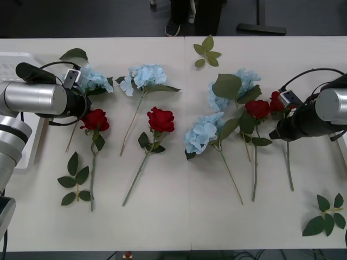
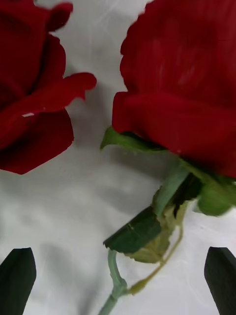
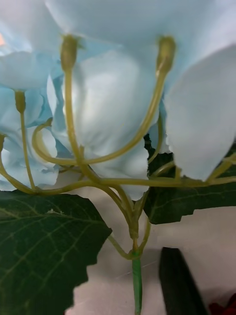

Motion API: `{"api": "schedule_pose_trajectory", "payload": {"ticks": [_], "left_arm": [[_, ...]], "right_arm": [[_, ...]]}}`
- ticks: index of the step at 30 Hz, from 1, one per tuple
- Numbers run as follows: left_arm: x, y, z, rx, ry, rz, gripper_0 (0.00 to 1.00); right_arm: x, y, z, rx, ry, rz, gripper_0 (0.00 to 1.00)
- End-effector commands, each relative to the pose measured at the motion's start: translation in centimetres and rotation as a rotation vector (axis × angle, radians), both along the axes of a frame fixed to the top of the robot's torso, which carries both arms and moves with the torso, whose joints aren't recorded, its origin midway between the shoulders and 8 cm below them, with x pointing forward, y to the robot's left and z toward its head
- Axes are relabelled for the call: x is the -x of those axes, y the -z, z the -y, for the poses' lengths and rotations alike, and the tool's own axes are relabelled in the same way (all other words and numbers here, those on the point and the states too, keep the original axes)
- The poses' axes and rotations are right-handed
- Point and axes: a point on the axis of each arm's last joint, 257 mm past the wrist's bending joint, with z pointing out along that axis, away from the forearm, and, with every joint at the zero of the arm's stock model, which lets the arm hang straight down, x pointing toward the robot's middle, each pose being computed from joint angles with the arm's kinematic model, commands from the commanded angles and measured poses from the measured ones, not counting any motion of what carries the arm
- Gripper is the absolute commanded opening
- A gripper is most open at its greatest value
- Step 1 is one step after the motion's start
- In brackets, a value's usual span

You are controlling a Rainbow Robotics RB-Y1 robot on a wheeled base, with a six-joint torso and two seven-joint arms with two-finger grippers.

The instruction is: Place the red flowers into the right box and the blue flowers into the left box. If a person shows an open palm, hand one flower to the person first, then continue sorting.

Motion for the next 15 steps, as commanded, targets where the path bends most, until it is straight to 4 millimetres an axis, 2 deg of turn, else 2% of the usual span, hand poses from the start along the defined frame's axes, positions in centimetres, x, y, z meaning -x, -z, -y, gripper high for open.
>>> {"api": "schedule_pose_trajectory", "payload": {"ticks": [1, 4, 5, 6, 7, 9, 11, 12, 13, 15], "left_arm": [[0.0, -0.2, -0.7, -0.040, 0.023, 0.013, 0.00], [0.1, 0.1, -1.0, -0.045, 0.019, 0.004, 0.00], [0.2, 0.3, -0.8, -0.043, 0.020, 0.002, 0.00], [0.2, 0.3, -0.8, -0.044, 0.021, 0.002, 0.00], [0.0, 0.1, -0.6, -0.043, 0.023, 0.006, 0.00], [-0.4, -0.8, -0.4, -0.038, 0.026, 0.016, 0.00], [-1.0, -2.6, -0.2, -0.022, 0.019, 0.016, 0.00], [-1.1, -3.2, -0.3, -0.011, 0.012, 0.012, 0.00], [-1.4, -4.5, -0.2, 0.003, 0.005, -0.001, 0.00], [-1.7, -7.0, 0.4, 0.032, 0.004, -0.016, 0.00]], "right_arm": [[-0.5, -0.2, 0.2, -0.006, 0.036, 0.014, 1.00], [-0.6, -0.1, 0.2, -0.004, 0.040, 0.015, 1.00], [-0.6, -0.2, 0.1, -0.004, 0.040, 0.016, 0.92], [-0.6, -0.2, 0.2, -0.002, 0.042, 0.016, 0.79], [-0.6, 0.0, 0.1, -0.004, 0.043, 0.014, 0.62], [-0.8, -0.2, 0.0, -0.003, 0.044, 0.022, 0.44], [-0.9, -0.2, 0.1, -0.001, 0.045, 0.027, 0.27], [-0.9, -0.2, 0.1, -0.001, 0.044, 0.028, 0.22], [-0.9, -0.2, -0.1, -0.003, 0.044, 0.029, 0.11], [-1.0, -0.1, -0.2, -0.003, 0.045, 0.033, 0.00]]}}
